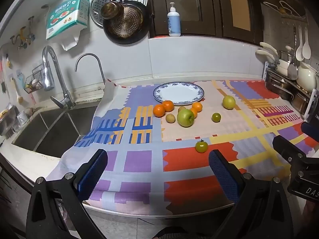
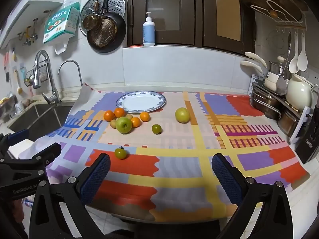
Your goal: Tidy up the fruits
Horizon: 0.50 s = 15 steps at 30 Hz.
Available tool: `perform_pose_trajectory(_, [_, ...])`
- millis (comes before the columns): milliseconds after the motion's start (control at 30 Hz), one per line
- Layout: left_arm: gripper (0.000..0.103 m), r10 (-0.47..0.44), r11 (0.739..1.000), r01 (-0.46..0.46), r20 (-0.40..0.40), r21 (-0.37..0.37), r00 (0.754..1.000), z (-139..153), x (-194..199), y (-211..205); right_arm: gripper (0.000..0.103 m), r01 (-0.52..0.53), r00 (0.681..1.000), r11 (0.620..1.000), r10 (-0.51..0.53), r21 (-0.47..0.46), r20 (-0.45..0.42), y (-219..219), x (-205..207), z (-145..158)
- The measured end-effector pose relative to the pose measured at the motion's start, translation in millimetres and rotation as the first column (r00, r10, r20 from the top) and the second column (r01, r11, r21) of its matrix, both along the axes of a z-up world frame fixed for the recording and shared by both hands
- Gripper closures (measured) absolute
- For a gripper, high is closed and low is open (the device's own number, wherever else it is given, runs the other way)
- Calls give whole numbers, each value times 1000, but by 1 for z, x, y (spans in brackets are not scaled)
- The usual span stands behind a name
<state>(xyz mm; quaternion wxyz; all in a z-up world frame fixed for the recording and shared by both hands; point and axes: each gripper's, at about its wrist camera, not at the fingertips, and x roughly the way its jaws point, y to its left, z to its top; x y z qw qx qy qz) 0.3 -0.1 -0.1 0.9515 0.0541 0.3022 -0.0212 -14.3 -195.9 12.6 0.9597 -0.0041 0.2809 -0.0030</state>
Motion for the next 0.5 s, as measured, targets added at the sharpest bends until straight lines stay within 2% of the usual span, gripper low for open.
perform_pose_trajectory(500, [0,9,1000,-9,30,-10,1000,7,0,0,1,-3,1000,1000,3,-3,13,-1,2,8])
